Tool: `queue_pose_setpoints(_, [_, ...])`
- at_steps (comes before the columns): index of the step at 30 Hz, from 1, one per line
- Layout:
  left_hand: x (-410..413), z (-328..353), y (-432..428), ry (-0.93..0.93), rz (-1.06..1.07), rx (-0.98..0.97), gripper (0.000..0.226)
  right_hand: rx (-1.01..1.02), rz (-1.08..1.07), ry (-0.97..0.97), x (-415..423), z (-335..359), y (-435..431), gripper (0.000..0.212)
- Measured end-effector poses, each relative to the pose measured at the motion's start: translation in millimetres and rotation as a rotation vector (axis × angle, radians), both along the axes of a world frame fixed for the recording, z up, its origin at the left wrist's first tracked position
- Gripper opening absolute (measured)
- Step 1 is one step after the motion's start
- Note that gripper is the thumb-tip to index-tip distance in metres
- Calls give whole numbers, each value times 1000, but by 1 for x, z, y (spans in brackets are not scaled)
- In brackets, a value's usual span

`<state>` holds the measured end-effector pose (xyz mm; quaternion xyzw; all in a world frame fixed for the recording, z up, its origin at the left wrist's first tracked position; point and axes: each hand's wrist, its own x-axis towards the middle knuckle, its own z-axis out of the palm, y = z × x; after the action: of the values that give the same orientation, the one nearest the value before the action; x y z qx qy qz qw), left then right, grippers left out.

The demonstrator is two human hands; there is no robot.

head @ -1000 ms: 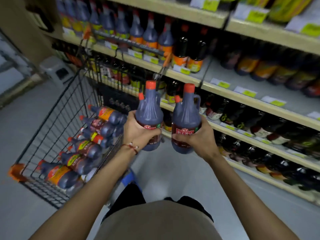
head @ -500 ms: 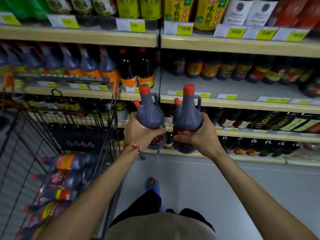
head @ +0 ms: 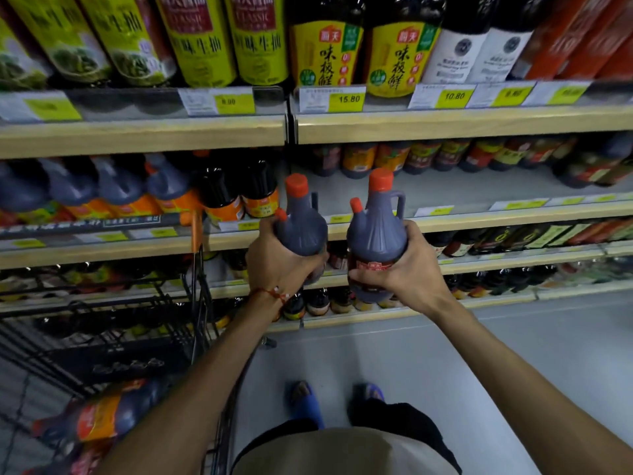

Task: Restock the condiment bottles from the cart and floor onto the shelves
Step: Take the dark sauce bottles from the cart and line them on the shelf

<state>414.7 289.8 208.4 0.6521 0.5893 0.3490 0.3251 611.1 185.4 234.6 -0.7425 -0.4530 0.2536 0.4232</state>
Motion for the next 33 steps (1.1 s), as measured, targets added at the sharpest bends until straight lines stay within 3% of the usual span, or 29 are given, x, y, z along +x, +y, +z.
queue_pose_setpoints(10, [25,-15,51,-169,-54,205,88,106,6,3,11,-11,43,82])
queue_pose_setpoints(15, [45,-31,85,-166,-81,283,88,162,19,2,24,-28,67,80])
queue_pose_setpoints(22, [76,-62,134,-144,-14,257,111,238,26,-12,42,-61,88,80])
queue_pose_setpoints(33, [102,-78,189,-194,4,86,98,237,41,50,55,-91,99,82])
